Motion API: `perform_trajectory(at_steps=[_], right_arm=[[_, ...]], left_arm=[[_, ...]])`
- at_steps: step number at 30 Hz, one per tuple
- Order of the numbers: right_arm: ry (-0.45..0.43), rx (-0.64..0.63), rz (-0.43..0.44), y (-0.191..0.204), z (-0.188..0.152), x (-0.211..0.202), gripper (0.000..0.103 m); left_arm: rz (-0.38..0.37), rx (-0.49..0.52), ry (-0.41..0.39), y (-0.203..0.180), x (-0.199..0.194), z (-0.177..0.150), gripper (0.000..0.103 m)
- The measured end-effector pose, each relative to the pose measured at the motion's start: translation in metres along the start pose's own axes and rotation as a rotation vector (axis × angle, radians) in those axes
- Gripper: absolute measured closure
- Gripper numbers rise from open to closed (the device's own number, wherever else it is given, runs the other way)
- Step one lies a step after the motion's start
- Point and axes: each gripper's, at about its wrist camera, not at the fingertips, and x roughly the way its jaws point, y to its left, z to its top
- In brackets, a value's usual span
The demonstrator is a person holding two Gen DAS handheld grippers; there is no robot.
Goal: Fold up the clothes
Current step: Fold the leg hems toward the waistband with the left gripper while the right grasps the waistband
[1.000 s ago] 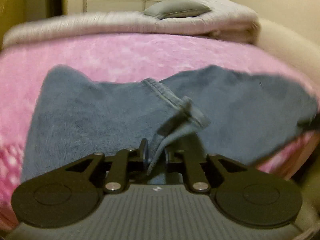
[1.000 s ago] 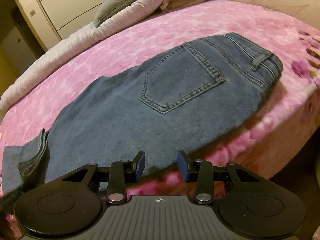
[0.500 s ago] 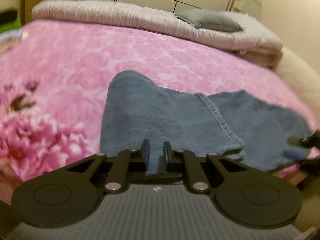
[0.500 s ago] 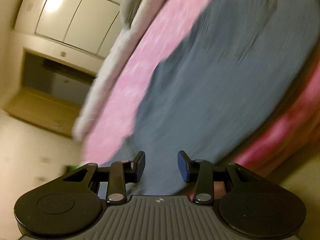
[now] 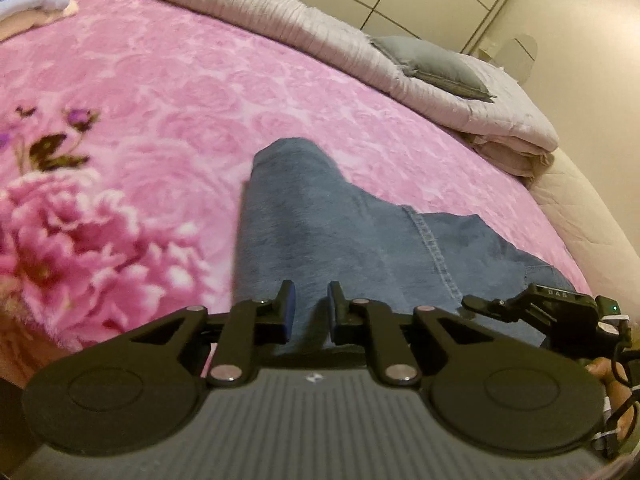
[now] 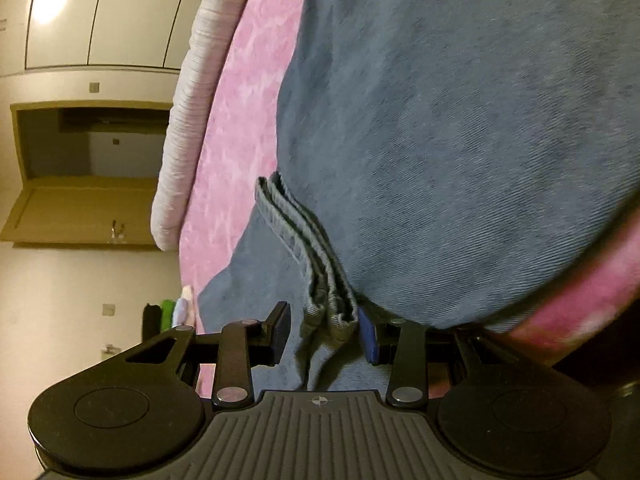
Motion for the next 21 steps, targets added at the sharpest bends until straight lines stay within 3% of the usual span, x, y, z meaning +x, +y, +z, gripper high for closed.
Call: perform_trajectory(at_steps=[1,2,3,6,9,12,16,17,19,21], right_arm=[[-0.005,-0.034,-0.008,0.003,-0.002,0.002,0.066],[-0.007,-0.074,-0.021,0.006,-0.005,0.003,0.082],[-0.012,-0.116,-0.035,0.009,-0.008,0.003,0.087],[-0.128,-0.298,-0.019,0.027,-0.019,-0.021,0.088],[-0.3,-0.475,0.0,0.043,-0.022,-0.071,0.088],[-0.453,-0.552,-0.088,0.034,-0.013,-0.118,0.087],[-0.525,-0.386,-0.287,-0.025,0.028,-0.144,0.087],[-0.522,-0.301,-0.293,-0.043,0.038,-0.15,0.087],[-0.523,-0.158,-0.211,-0.071,0.051,-0.168,0.087],[-0.539,-0.164,-0.193,-0.074,0.055,-0.18,0.087]], left_arm=[[-0.003,-0.005,0.0,0.0,0.0,0.0,0.091],[-0.005,-0.009,-0.002,0.0,0.0,-0.001,0.091],[-0.008,-0.008,-0.002,-0.001,0.0,0.0,0.091],[-0.045,0.008,-0.008,-0.008,-0.003,0.003,0.091],[-0.112,0.027,-0.007,-0.019,-0.003,0.007,0.091],[-0.166,0.057,0.035,-0.034,0.013,0.005,0.091],[-0.146,0.115,0.113,-0.053,0.046,0.003,0.086],[-0.139,0.125,0.131,-0.057,0.053,0.004,0.086],[-0.147,0.148,0.141,-0.065,0.06,0.009,0.086],[-0.171,0.18,0.138,-0.076,0.062,0.015,0.086]])
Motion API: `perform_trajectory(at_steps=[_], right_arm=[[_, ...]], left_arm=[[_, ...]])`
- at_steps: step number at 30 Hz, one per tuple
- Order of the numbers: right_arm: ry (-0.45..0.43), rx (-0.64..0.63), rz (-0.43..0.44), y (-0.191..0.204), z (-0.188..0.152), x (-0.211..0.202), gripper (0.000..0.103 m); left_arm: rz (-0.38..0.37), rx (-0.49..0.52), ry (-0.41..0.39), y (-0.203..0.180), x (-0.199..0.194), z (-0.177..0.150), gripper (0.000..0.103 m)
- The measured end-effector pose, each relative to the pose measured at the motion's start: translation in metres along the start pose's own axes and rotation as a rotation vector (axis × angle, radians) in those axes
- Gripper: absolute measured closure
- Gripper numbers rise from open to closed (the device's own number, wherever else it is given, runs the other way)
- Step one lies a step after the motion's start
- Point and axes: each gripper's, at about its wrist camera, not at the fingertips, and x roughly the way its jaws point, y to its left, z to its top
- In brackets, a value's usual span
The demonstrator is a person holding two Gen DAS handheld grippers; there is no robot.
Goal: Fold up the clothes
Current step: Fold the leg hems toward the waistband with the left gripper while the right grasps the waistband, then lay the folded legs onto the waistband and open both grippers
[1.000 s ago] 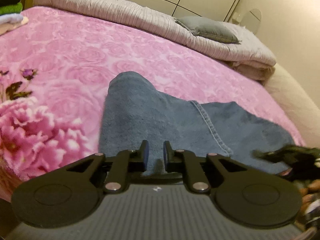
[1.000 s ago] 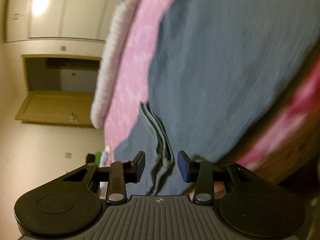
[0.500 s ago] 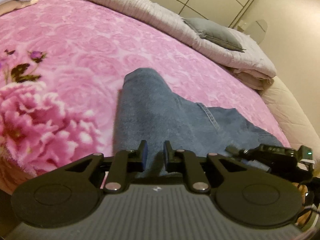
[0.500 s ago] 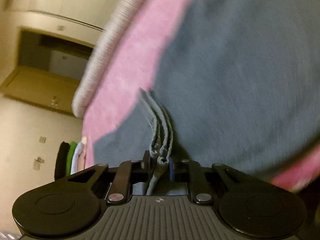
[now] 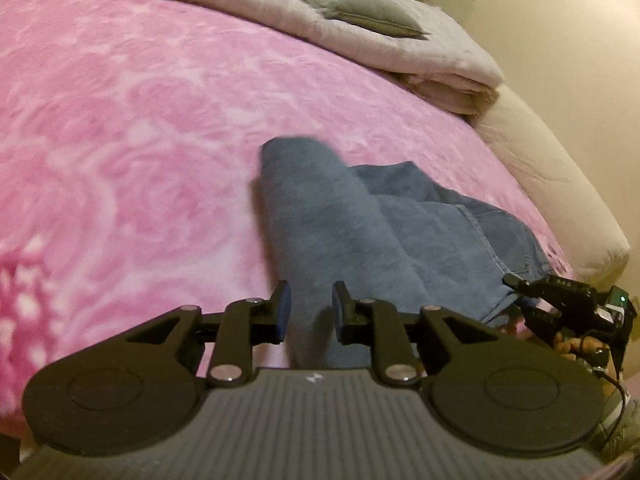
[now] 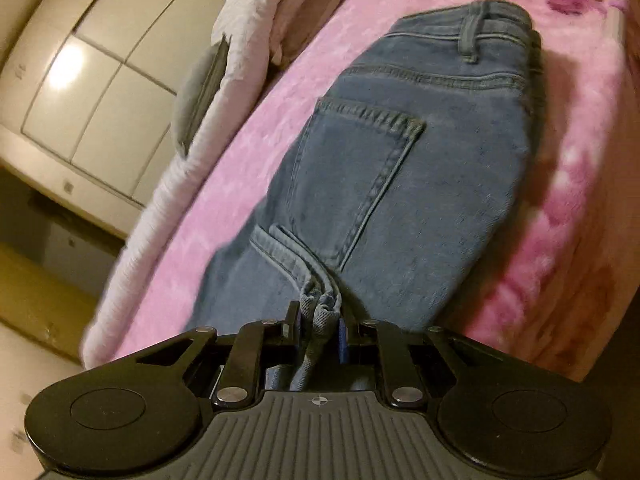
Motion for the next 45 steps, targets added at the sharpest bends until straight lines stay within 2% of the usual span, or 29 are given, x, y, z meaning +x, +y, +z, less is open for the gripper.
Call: perform_trajectory(at_steps=[3,5,6,10,14,17,19,22,25,27,29,32,36,40,45], right_arm=[[-0.087,-0.113,0.045,0.017,0.012,-0.015,0.087],[-0.179,-0.178,0.082,0.024,0.024,-0.031,0.087],[-0.201,-0.189,0.077,0.02,0.029,-0.036,0.087],[-0.15,-0.116,-0.05,-0.027,0.044,-0.035,0.087],[-0.127,-0.024,-0.045,-0.049,0.05,-0.025,0.087],[-0.14,-0.069,-0.052,-0.037,0.056,-0.021,0.087],[-0.16,-0.112,-0.02,-0.026,0.067,-0.023,0.087],[-0.24,-0.222,0.007,0.0,0.08,-0.036,0.087],[-0.304,-0.245,-0.068,-0.006,0.093,-0.045,0.087],[-0.289,-0.175,-0.142,-0.036,0.1,-0.045,0.087],[-0.263,-0.117,-0.174,-0.058,0.106,-0.041,0.087],[-0.274,-0.132,-0.159,-0.063,0.1,-0.048,0.087],[-0.348,-0.202,-0.158,-0.047,0.104,-0.052,0.087],[-0.28,-0.14,-0.22,-0.064,0.114,-0.016,0.087],[-0.235,-0.128,-0.219,-0.061,0.122,-0.03,0.083]], left_arm=[[-0.023,0.043,0.0,-0.014,0.007,0.011,0.086],[-0.028,0.063,0.009,-0.023,0.017,0.016,0.086],[-0.029,0.071,0.02,-0.027,0.024,0.017,0.086],[-0.011,0.108,0.08,-0.042,0.055,0.019,0.087],[0.047,0.155,0.12,-0.05,0.072,0.02,0.087],[0.05,0.157,0.132,-0.051,0.075,0.021,0.087],[0.04,0.156,0.132,-0.052,0.075,0.024,0.087],[0.017,0.158,0.134,-0.056,0.078,0.027,0.089],[0.013,0.184,0.145,-0.066,0.087,0.028,0.089],[0.041,0.216,0.156,-0.073,0.094,0.026,0.089],[0.052,0.234,0.167,-0.076,0.099,0.023,0.089],[0.042,0.226,0.168,-0.076,0.101,0.022,0.089],[0.036,0.215,0.166,-0.075,0.102,0.024,0.089],[0.043,0.215,0.174,-0.074,0.105,0.022,0.089],[0.072,0.215,0.176,-0.072,0.099,0.021,0.089]])
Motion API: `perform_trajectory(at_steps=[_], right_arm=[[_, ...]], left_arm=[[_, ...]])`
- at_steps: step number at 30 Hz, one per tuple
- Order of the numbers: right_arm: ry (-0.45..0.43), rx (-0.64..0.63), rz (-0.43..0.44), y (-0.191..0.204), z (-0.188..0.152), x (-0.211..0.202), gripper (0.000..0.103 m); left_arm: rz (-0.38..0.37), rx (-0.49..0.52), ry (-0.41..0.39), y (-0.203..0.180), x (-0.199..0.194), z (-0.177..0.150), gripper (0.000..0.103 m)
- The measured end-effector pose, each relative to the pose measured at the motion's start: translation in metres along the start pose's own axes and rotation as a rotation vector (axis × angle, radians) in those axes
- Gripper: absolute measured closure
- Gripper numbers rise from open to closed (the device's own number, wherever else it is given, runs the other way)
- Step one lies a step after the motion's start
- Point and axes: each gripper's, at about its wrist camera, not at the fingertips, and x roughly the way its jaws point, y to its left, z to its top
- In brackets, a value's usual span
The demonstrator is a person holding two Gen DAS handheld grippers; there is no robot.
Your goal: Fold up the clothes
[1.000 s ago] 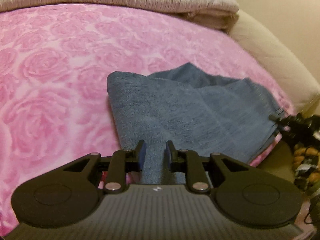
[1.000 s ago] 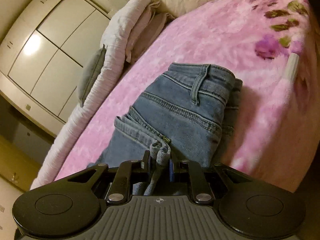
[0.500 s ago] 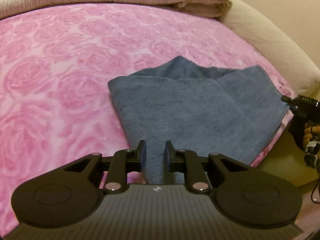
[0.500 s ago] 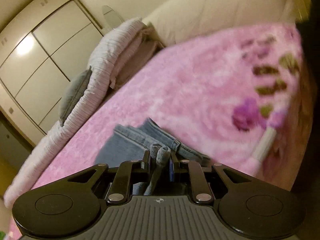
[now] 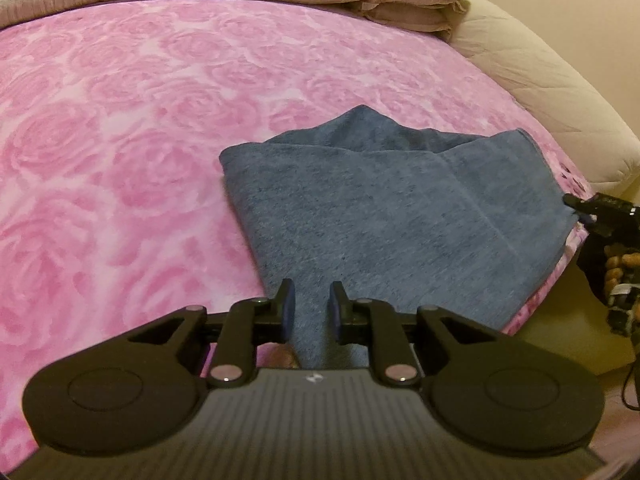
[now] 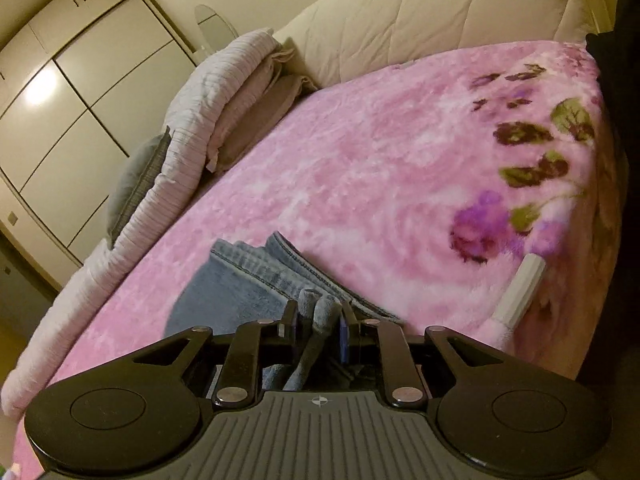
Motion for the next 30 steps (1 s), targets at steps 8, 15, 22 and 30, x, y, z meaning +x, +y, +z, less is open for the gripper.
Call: perform_trajectory(at_steps=[8,15,22,30], right_arm=[[-0.063,-0.334,-0.044,0.042,-0.018,-0.043,0.075],[0.089,-0.383,-0.067,0.051,-0.04,-0.012,0.075],[0.16,-0.442,-0.031,0.06,-0.068,-0.014,0.074],[0.226,-0.416,-0.047,0.082,-0.086,-0.041,0.074]], left_arm=[[-0.014,-0.002,-0.024,-0.006,-0.024,-0.009,0.089],[0.015,-0.015,0.028,-0.01,-0.006,-0.023,0.089],[0.04,-0.088,0.06,-0.007,-0.001,-0.033,0.084],[0.155,-0.06,0.038,-0.023,-0.024,-0.039,0.083]])
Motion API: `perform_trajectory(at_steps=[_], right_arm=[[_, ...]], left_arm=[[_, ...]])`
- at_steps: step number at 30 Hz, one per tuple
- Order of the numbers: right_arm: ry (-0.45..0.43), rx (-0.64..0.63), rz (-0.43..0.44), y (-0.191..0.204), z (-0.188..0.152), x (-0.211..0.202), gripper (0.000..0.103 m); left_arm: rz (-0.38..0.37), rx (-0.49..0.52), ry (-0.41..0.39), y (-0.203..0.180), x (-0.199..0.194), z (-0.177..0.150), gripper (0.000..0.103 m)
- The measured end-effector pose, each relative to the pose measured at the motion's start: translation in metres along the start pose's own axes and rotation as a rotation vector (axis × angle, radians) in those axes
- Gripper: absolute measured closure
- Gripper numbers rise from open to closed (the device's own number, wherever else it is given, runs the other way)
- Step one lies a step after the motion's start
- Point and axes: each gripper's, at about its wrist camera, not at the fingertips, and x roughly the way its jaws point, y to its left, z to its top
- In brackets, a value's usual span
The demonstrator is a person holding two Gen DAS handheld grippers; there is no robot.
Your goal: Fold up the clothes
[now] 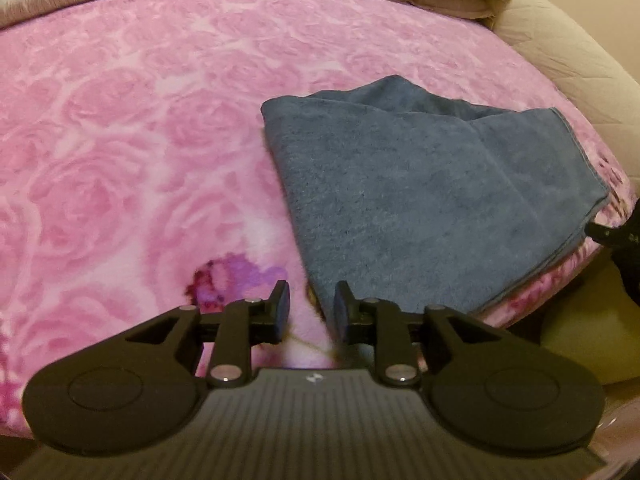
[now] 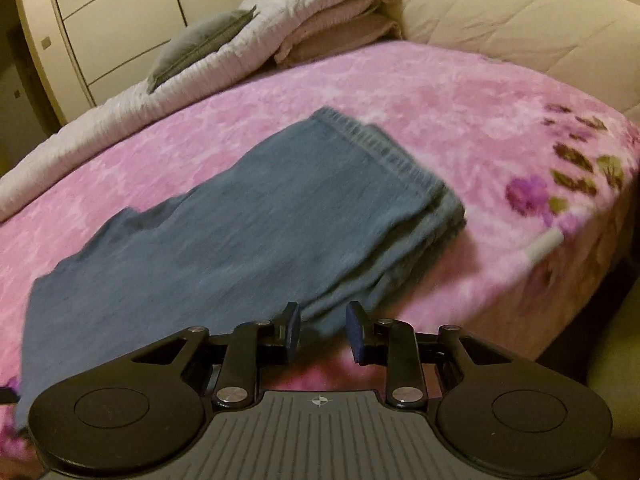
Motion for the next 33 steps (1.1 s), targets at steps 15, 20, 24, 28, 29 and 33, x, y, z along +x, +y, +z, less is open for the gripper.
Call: perform_trajectory(at_steps=[15,20,24,28,29,33], right_arm=[[0.039,-0.095,0.088,0.062,-0.042,-0.051,0.058],[0.023,-0.136,0.117,0.078,-0.049,-0.062,0.057],[0.025,-0.16,0.139,0.088,-0.054,-0.066,0.056],[0.032,-0.174,0.149,0.096,-0.057,-0.065,0.056],[0.032,-0.178,0.153,0.098,-0.057,-0.065,0.056],[0.037,-0.199,0.162,0.104,-0.06,-0.062,0.056]], left_arm=[[0.042,0.027,-0.061,-0.016,-0.045,-0.021,0.083],[0.041,0.028,-0.08,-0.017,-0.06,-0.032,0.081],[0.04,0.016,-0.092,-0.013,-0.068,-0.039,0.081],[0.03,-0.013,-0.102,-0.005,-0.074,-0.044,0.081],[0.025,-0.02,-0.104,-0.003,-0.075,-0.045,0.081],[0.021,-0.042,-0.099,0.004,-0.075,-0.049,0.081]])
